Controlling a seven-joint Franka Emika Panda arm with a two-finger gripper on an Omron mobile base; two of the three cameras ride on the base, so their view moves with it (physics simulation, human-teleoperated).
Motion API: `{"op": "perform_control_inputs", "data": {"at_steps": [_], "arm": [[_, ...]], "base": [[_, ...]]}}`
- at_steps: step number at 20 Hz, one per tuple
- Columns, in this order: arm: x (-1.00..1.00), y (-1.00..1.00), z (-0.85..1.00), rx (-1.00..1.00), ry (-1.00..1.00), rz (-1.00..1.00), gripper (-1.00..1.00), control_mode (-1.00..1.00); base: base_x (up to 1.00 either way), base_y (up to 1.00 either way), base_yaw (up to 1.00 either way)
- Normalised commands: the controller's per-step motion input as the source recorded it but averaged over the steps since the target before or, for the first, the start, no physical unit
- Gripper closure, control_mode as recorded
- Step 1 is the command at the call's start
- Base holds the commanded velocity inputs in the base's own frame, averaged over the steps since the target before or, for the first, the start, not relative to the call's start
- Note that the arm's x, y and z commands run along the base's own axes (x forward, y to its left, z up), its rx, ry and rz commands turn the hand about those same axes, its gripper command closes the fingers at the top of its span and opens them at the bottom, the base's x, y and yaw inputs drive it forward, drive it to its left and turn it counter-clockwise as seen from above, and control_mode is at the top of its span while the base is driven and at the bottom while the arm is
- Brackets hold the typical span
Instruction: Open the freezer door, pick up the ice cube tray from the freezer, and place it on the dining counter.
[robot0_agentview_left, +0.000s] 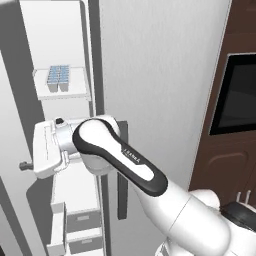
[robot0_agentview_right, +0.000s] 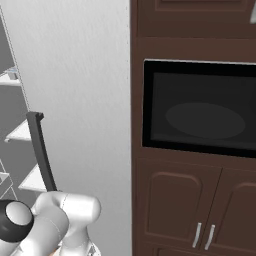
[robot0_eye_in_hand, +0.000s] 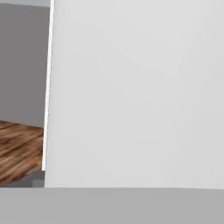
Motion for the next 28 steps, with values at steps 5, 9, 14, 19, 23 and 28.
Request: {"op": "perform_control_inputs", "data": {"at_steps": [5, 9, 14, 19, 23, 28], "arm": [[-0.05, 0.28, 0.0, -0.01, -0.03, -0.01, -1.0, -1.0], [0.0, 0.27, -0.05, -0.01, -0.02, -0.01, -1.0, -1.0], [-0.29, -0.33, 0.03, 0.0, -0.02, -0.04, -1.0, -1.0], [-0.01, -0.82, 0.0, -0.01, 0.01, -0.02, -1.0, -1.0], [-0.01, -0.99, 0.0, 0.0, 0.04, -0.04, -1.0, -1.0], [-0.17, -1.0, 0.13, 0.01, 0.05, -0.06, -1.0, -1.0]], "base": [[0.0, 0.0, 0.0], [0.0, 0.0, 0.0], [0.0, 0.0, 0.0], [0.0, 0.0, 0.0], [0.0, 0.0, 0.0], [0.0, 0.0, 0.0]]}}
